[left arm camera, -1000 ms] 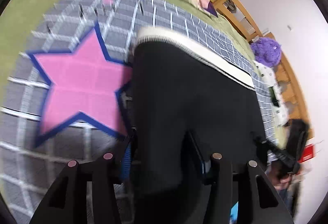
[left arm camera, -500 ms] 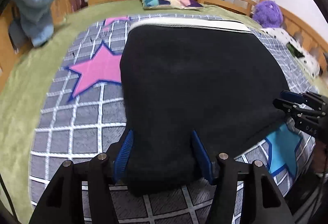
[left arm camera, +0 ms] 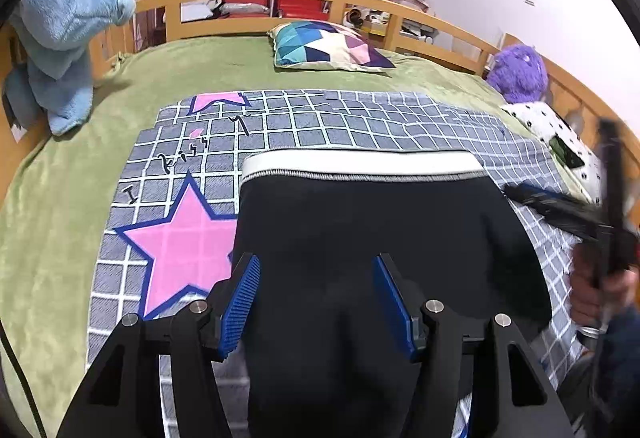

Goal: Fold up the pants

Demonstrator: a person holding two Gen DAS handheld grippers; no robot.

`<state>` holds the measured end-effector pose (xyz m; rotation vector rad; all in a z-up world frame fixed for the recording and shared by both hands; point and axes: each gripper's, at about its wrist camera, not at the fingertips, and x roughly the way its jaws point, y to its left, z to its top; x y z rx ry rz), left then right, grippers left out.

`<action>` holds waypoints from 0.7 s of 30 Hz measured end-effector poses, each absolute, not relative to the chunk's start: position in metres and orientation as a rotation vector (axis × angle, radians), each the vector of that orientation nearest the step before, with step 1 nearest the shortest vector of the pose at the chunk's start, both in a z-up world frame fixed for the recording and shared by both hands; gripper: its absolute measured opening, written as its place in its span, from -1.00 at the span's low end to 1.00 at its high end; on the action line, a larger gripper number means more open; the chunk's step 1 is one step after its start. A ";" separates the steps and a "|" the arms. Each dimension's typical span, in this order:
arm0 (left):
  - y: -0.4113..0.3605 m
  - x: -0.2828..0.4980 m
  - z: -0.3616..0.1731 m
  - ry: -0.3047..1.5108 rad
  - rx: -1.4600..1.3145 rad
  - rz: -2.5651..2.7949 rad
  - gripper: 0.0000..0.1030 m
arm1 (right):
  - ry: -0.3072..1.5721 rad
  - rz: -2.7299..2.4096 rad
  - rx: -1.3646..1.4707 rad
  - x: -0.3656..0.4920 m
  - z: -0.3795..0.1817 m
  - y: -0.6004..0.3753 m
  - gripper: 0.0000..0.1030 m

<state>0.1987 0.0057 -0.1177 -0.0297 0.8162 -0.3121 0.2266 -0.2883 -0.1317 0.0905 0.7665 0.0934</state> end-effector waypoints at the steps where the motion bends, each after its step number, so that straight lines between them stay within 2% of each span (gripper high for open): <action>1: 0.007 0.203 -0.119 0.820 -0.044 -0.314 0.10 | 0.816 0.085 0.098 0.248 -0.144 -0.294 0.17; 2: 0.007 0.205 -0.120 0.824 -0.055 -0.314 0.10 | 0.887 0.068 0.107 0.273 -0.164 -0.300 0.01; 3: 0.008 0.207 -0.122 0.828 -0.062 -0.311 0.10 | 0.916 0.092 0.131 0.287 -0.174 -0.305 -0.44; 5: 0.010 0.207 -0.123 0.833 -0.054 -0.303 0.10 | 0.886 0.135 0.205 0.286 -0.177 -0.317 -0.77; 8: 0.013 0.204 -0.120 0.814 -0.045 -0.325 0.10 | 0.777 0.216 0.316 0.251 -0.137 -0.331 -0.78; 11: 0.006 0.212 -0.120 0.816 -0.054 -0.347 0.11 | 0.808 0.139 0.207 0.235 -0.144 -0.322 -0.74; 13: -0.005 0.221 -0.122 0.837 -0.053 -0.353 0.11 | 0.888 0.072 0.125 0.237 -0.177 -0.315 -0.62; 14: -0.010 0.223 -0.122 0.840 -0.045 -0.359 0.11 | 0.890 0.059 0.171 0.239 -0.183 -0.322 -0.55; 15: -0.016 0.225 -0.121 0.832 -0.030 -0.362 0.11 | 0.880 0.059 0.202 0.238 -0.179 -0.327 -0.46; 18: -0.031 0.237 -0.116 0.786 0.005 -0.351 0.17 | 0.785 0.061 0.209 0.228 -0.143 -0.325 -0.41; 19: -0.036 0.243 -0.116 0.776 0.010 -0.348 0.21 | 0.744 0.074 0.166 0.225 -0.131 -0.315 -0.23; 20: -0.041 0.250 -0.118 0.767 0.019 -0.339 0.23 | 0.730 0.088 0.133 0.221 -0.129 -0.304 -0.14; 21: -0.046 0.259 -0.125 0.769 0.035 -0.311 0.24 | 0.724 0.112 0.094 0.225 -0.129 -0.291 -0.14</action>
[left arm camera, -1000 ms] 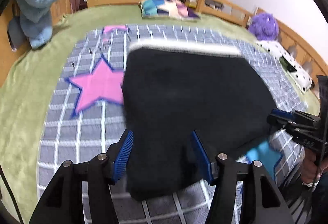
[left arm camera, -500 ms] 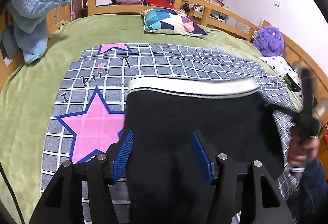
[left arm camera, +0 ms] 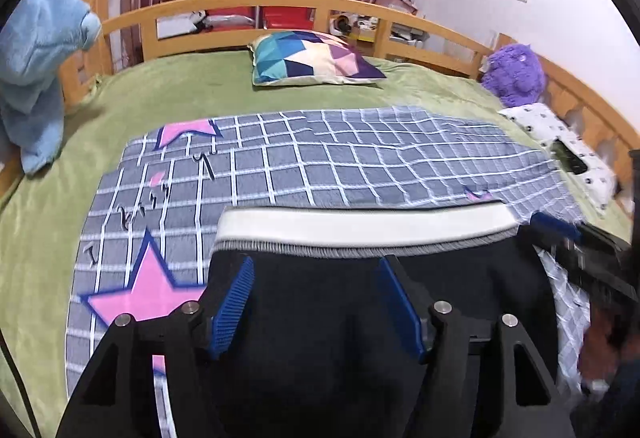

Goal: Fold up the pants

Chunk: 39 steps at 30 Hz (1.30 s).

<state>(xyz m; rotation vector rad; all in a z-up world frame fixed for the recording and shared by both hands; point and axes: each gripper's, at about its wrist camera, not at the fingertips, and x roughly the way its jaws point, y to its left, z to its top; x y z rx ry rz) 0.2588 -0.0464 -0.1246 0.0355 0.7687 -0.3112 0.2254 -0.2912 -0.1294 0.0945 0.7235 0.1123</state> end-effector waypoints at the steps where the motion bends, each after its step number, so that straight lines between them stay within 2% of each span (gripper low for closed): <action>1: -0.050 0.267 -0.134 0.790 0.052 -0.281 0.28 | 0.729 0.137 0.072 0.234 -0.135 -0.279 -0.14; 3: -0.053 0.286 -0.167 0.894 0.081 -0.235 0.30 | 0.800 0.128 0.022 0.258 -0.174 -0.264 -0.13; 5: -0.044 0.288 -0.184 0.912 0.045 -0.240 0.35 | 0.786 0.076 -0.029 0.267 -0.199 -0.261 -0.13; 12: -0.029 0.255 -0.178 0.958 0.016 -0.284 0.36 | 0.795 0.032 0.016 0.247 -0.187 -0.264 -0.13; 13: -0.028 0.242 -0.178 0.947 0.031 -0.287 0.36 | 0.802 0.028 0.022 0.240 -0.183 -0.262 -0.05; 15: -0.021 0.214 -0.178 0.925 0.053 -0.293 0.36 | 0.821 0.047 0.045 0.214 -0.179 -0.265 0.05; 20: 0.001 0.148 -0.191 0.914 0.024 -0.283 0.39 | 0.818 0.036 0.053 0.136 -0.185 -0.261 0.05; 23: 0.013 0.120 -0.193 0.904 -0.018 -0.255 0.44 | 0.880 0.048 0.055 0.103 -0.194 -0.251 0.05; 31: 0.030 0.091 -0.161 0.948 -0.123 -0.227 0.41 | 0.950 0.057 0.233 0.048 -0.195 -0.259 0.03; 37: 0.016 0.042 -0.099 0.795 -0.073 -0.230 0.49 | 0.818 -0.016 0.201 0.011 -0.134 -0.253 0.05; 39: 0.009 0.029 -0.082 0.746 -0.056 -0.232 0.56 | 0.780 -0.026 0.192 0.002 -0.114 -0.251 0.19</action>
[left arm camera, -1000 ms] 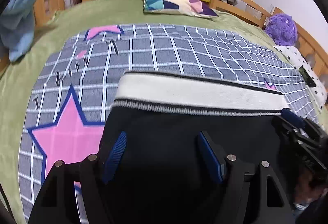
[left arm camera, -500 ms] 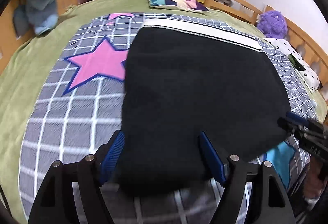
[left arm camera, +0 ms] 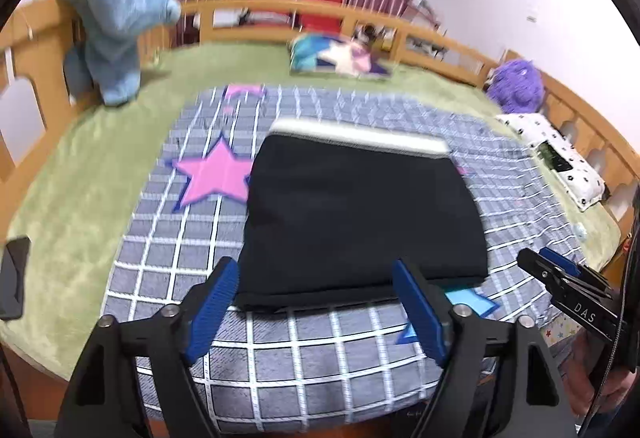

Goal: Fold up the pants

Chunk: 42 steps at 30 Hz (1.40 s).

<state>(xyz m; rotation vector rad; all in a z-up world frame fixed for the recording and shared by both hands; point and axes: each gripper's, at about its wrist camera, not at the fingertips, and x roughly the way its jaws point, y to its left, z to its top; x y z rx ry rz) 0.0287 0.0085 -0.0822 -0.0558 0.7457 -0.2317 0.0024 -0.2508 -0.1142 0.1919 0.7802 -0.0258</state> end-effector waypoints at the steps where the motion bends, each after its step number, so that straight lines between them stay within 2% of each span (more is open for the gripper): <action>1: 0.005 0.023 -0.076 0.724 -0.045 -0.226 0.56 | 0.761 -0.023 0.194 -0.005 -0.103 -0.249 0.21; 4: -0.002 0.012 -0.065 0.699 -0.023 -0.215 0.59 | 0.719 -0.047 0.165 -0.016 -0.082 -0.248 0.28; 5: -0.004 0.009 -0.062 0.693 -0.018 -0.207 0.61 | 0.713 -0.064 0.150 -0.019 -0.077 -0.248 0.45; 9: -0.010 -0.003 -0.055 0.687 -0.007 -0.200 0.67 | 0.685 -0.077 0.136 -0.032 -0.064 -0.246 0.78; 11: -0.011 -0.008 -0.052 0.683 -0.007 -0.197 0.68 | 0.675 -0.084 0.129 -0.037 -0.060 -0.247 0.86; 16: -0.010 -0.015 -0.048 0.670 -0.007 -0.195 0.73 | 0.683 -0.078 0.125 -0.044 -0.056 -0.247 0.86; 42: -0.011 -0.020 -0.049 0.668 -0.011 -0.172 0.73 | 0.679 -0.062 0.127 -0.052 -0.052 -0.245 0.86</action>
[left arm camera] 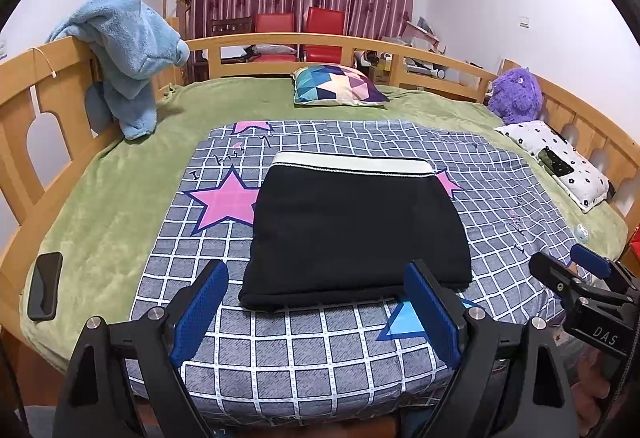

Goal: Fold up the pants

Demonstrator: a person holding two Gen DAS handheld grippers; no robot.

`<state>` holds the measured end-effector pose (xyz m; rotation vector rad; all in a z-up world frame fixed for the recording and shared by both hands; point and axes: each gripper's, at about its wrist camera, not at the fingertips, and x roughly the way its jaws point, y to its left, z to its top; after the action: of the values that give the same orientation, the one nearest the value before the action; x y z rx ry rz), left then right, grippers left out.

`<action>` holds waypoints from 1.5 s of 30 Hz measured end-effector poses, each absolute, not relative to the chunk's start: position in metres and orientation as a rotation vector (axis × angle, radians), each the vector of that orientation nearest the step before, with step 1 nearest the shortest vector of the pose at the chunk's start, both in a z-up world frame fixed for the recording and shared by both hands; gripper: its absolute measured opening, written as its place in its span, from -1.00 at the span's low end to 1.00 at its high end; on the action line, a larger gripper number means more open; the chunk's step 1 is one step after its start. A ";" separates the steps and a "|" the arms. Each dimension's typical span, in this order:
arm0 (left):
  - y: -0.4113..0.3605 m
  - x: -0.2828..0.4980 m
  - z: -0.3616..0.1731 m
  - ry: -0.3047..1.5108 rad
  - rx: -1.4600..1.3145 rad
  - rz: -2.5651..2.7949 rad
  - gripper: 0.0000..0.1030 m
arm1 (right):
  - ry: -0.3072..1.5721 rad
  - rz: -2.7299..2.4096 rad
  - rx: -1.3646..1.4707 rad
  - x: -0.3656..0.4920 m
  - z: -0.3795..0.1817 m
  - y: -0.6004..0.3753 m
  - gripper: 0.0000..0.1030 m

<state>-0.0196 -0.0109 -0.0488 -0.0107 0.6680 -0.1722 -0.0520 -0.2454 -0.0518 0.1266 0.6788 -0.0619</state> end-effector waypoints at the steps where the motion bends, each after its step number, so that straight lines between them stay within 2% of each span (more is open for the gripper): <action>1: -0.011 -0.020 -0.049 0.668 -0.013 -0.173 0.73 | 0.679 -0.063 0.126 -0.052 -0.052 -0.246 0.86; 45: -0.007 -0.018 -0.050 0.671 -0.013 -0.162 0.73 | 0.689 -0.057 0.113 -0.051 -0.058 -0.244 0.86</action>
<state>-0.0184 -0.0070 -0.0498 -0.0134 0.6711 -0.1617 -0.0506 -0.2439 -0.0585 0.1131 0.6886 -0.0567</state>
